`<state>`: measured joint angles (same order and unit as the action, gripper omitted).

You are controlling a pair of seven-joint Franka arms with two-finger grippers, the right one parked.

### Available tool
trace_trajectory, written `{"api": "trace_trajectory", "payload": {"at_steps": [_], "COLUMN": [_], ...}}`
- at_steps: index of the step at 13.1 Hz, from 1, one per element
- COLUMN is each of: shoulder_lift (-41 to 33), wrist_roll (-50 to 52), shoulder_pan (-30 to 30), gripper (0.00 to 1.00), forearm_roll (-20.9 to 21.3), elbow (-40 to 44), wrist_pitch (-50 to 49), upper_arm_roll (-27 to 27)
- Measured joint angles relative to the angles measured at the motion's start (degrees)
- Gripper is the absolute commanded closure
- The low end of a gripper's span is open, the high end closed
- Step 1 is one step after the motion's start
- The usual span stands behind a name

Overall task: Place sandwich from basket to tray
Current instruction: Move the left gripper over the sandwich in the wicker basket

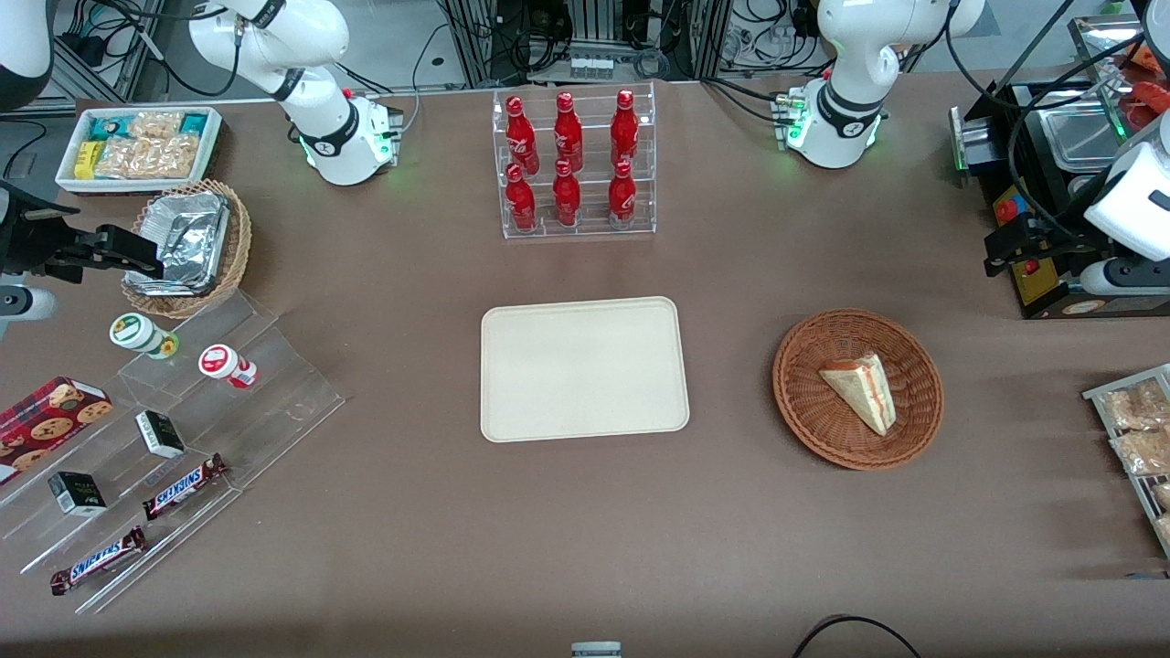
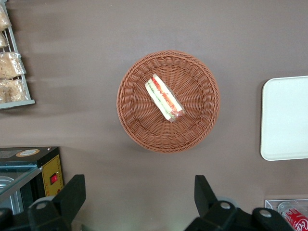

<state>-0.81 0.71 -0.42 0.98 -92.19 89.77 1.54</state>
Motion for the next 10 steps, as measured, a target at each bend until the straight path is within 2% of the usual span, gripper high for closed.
{"api": "trace_trajectory", "payload": {"at_steps": [5, 10], "shoulder_lift": [1.9, 9.3], "wrist_roll": [-0.2, 4.4], "shoulder_pan": [0.1, -0.5], "gripper": [0.0, 0.0], "forearm_roll": [0.0, 0.0], "elbow": [-0.7, -6.4], "wrist_pitch": [1.6, 15.0], "upper_arm_roll": [-0.1, 0.4]}}
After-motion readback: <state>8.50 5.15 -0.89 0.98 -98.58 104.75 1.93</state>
